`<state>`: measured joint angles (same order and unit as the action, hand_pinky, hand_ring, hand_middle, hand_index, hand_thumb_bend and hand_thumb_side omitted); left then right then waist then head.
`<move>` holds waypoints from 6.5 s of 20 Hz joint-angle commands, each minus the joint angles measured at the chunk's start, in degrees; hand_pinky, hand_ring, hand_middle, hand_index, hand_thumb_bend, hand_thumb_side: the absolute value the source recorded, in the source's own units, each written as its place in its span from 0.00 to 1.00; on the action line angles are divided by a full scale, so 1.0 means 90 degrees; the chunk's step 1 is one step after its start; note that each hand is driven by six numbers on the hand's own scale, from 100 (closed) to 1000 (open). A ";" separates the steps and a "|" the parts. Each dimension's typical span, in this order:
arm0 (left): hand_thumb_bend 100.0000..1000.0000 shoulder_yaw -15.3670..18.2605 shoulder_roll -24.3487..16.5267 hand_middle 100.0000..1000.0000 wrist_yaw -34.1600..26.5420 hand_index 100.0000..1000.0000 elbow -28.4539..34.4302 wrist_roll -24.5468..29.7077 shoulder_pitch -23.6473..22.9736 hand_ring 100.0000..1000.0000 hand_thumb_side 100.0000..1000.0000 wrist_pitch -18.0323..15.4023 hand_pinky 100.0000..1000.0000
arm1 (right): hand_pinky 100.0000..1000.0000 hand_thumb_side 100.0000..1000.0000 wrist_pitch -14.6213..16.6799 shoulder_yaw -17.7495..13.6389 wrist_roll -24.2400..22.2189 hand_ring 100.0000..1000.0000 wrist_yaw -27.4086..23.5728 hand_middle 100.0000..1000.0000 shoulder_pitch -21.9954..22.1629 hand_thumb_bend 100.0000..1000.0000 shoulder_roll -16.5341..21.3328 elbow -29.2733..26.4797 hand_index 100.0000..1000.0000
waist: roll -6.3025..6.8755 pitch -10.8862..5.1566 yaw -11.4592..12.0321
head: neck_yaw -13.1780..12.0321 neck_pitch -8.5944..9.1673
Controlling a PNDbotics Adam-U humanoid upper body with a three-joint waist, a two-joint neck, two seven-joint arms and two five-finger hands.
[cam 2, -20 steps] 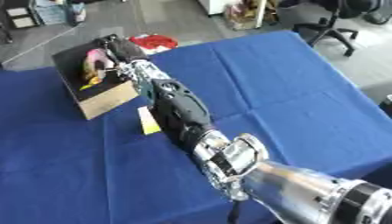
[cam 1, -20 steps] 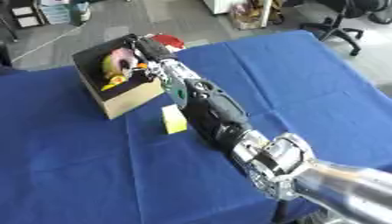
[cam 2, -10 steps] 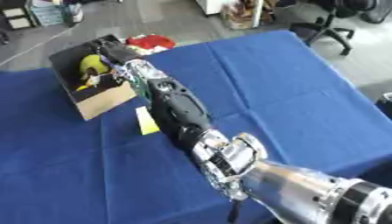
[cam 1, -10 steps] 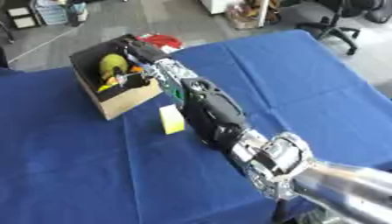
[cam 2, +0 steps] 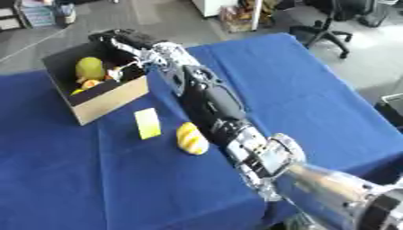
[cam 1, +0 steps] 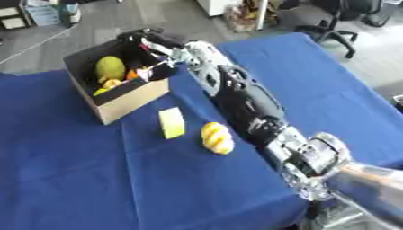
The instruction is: Pick up objects on the table and place them in the box.
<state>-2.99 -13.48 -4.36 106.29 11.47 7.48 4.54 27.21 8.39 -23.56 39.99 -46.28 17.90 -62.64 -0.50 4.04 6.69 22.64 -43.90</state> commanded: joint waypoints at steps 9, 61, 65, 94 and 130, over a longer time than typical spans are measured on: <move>0.01 0.0088 -0.0130 0.58 0.0040 0.78 0.0066 -0.0025 0.0008 0.58 0.56 -0.0011 0.74 | 0.91 0.19 0.0282 0.0711 -0.2029 0.88 0.0007 0.93 0.0629 0.00 0.0160 -0.0226 1.00 | -0.0043 -0.0200 0.0025 | -0.0095 -0.0024; 0.01 -0.0089 0.0141 0.58 -0.0048 0.78 0.0086 0.0157 0.0101 0.58 0.58 0.0055 0.74 | 0.88 0.30 -0.2662 -0.1309 0.3246 0.84 0.4247 0.93 -0.1417 0.00 -0.1653 0.2449 1.00 | 0.0086 -0.0109 0.0501 | 0.0373 -0.0024; 0.01 -0.0086 0.0136 0.58 -0.0046 0.78 0.0084 0.0158 0.0096 0.58 0.58 0.0056 0.74 | 0.93 0.35 -0.2472 -0.1217 0.2792 0.91 0.4280 1.00 -0.1416 0.00 -0.1632 0.2466 1.00 | 0.0088 -0.0118 0.0475 | 0.0370 -0.0024; 0.01 0.0071 -0.0111 0.58 0.0125 0.78 0.0027 0.0009 0.0022 0.58 0.59 0.0042 0.75 | 0.93 0.07 -0.0190 0.0408 -0.1880 0.90 -0.0764 0.91 0.2233 0.00 0.2010 -0.1899 1.00 | -0.0238 -0.0109 -0.0079 | 0.0056 -0.0024; 0.00 0.0061 -0.0084 0.58 0.0141 0.79 0.0024 0.0054 -0.0009 0.59 0.60 0.0062 0.75 | 0.80 0.07 -0.0114 0.0492 0.0739 0.64 0.1495 0.39 0.1651 0.00 0.1396 -0.1812 0.34 | -0.0181 -0.0118 -0.0074 | 0.0123 -0.0024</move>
<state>-2.83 -13.20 -3.40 105.90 11.94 7.05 5.18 26.75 14.07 -18.35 53.86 -30.27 29.90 -78.80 -1.86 3.59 6.04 23.81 -43.90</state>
